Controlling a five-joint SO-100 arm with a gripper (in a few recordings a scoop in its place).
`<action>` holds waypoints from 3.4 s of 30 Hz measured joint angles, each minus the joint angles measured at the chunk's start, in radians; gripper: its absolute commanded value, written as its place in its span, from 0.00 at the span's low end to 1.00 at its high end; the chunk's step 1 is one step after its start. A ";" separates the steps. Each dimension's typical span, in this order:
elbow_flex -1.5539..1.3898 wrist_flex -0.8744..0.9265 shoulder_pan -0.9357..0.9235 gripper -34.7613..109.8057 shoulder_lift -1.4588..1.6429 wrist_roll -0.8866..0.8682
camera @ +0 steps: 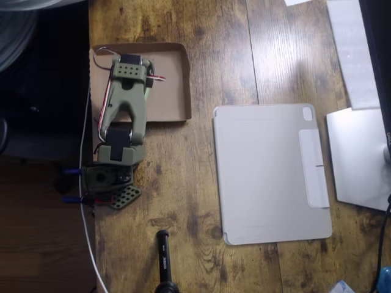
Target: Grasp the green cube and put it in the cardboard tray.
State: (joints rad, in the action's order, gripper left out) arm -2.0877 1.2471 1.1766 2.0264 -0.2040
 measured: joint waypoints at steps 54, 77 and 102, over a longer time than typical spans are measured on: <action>0.282 0.540 -1.267 0.24 -0.147 0.232; 0.256 0.535 -1.391 0.24 -0.264 0.337; 0.206 0.416 -1.307 0.24 -0.399 0.193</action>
State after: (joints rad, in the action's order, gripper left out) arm -1.8822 1.6628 -0.1304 1.6276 -0.0107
